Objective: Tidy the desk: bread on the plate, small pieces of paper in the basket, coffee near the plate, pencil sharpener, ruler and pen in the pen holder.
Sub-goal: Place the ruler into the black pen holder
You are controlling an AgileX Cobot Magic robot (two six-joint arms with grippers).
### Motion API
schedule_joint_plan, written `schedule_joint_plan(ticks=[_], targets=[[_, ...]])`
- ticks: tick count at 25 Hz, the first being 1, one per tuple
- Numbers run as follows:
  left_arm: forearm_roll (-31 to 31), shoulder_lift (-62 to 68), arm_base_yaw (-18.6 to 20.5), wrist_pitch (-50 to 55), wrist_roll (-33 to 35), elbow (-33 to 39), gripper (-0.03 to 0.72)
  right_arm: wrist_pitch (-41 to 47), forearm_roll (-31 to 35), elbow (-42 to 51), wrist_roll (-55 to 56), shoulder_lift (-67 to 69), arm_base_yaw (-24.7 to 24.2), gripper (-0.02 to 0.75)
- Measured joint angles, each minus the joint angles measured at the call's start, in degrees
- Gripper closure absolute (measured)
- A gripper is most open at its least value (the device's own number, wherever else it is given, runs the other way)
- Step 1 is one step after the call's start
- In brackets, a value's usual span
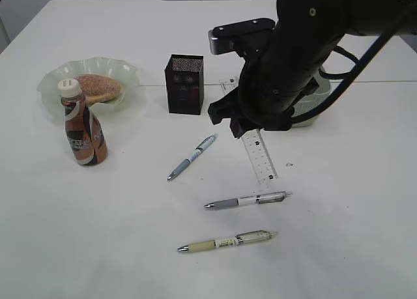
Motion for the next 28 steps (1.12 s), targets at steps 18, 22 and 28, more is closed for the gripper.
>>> schedule_joint_plan(ticks=[18, 22, 28], targets=[[-0.5, 0.0, 0.0, 0.0, 0.0, 0.0, 0.357, -28.4, -1.7, 0.0, -2.4, 0.0, 0.0, 0.464], [-0.5, 0.0, 0.0, 0.0, 0.0, 0.0, 0.358, -34.1, -1.9, 0.0, -2.5, 0.0, 0.0, 0.464], [-0.5, 0.0, 0.0, 0.0, 0.0, 0.0, 0.358, -41.1, -3.3, 0.0, -2.5, 0.3, 0.0, 0.464]])
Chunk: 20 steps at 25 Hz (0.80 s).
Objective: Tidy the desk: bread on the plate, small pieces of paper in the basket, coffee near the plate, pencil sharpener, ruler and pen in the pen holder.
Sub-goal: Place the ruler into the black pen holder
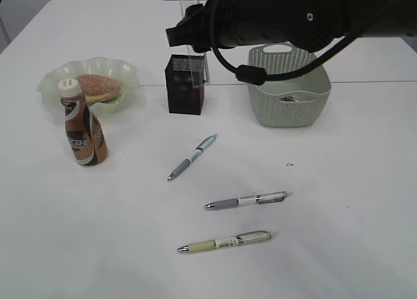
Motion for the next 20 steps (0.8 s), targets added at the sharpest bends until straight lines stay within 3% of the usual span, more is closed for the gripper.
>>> schedule_joint_plan(ticks=[10, 20], targets=[[0.0, 0.0, 0.0, -0.8, 0.0, 0.0, 0.364, -9.8, -5.1, -4.6, 0.0, 6.0, -0.1, 0.464], [2.6, 0.0, 0.0, -1.0, 0.0, 0.0, 0.366, -17.2, -5.2, -11.0, 0.0, 12.7, -5.1, 0.464]])
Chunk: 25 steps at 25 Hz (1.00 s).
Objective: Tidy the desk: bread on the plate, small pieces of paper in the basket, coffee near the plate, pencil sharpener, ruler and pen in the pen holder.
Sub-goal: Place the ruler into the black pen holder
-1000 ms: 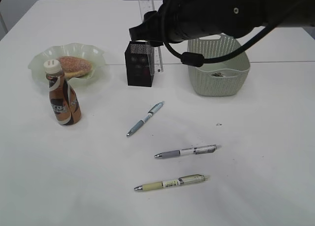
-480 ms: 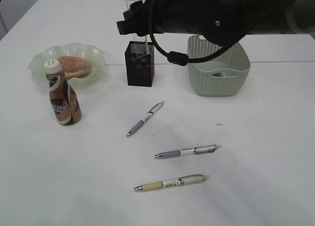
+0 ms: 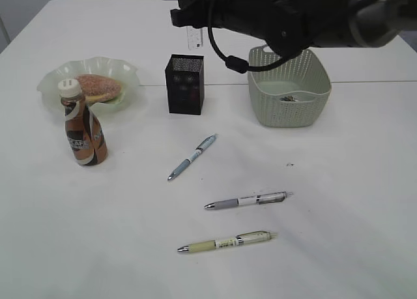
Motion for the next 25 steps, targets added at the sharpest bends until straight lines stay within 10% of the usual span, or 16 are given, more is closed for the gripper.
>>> schedule_joint_plan(ticks=[25], targets=[[0.4, 0.1, 0.0, 0.0, 0.0, 0.0, 0.377, -0.1, 0.8, -19.0, 0.0, 17.2, -1.9, 0.464]])
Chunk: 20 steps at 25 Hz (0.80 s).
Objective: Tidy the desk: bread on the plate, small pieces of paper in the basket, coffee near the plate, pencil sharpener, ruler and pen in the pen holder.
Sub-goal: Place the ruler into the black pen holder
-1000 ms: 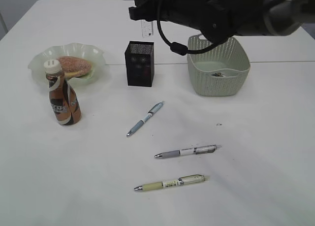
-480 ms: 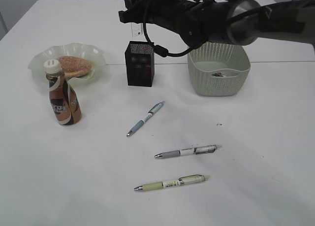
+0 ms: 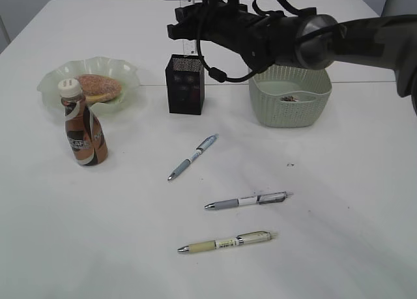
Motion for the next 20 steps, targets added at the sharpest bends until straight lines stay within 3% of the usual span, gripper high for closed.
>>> schedule_joint_plan(ticks=[20], targets=[[0.1, 0.0, 0.0, 0.0, 0.0, 0.0, 0.382, 1.0, 2.1, -8.4, 0.0, 8.7, -0.4, 0.464]])
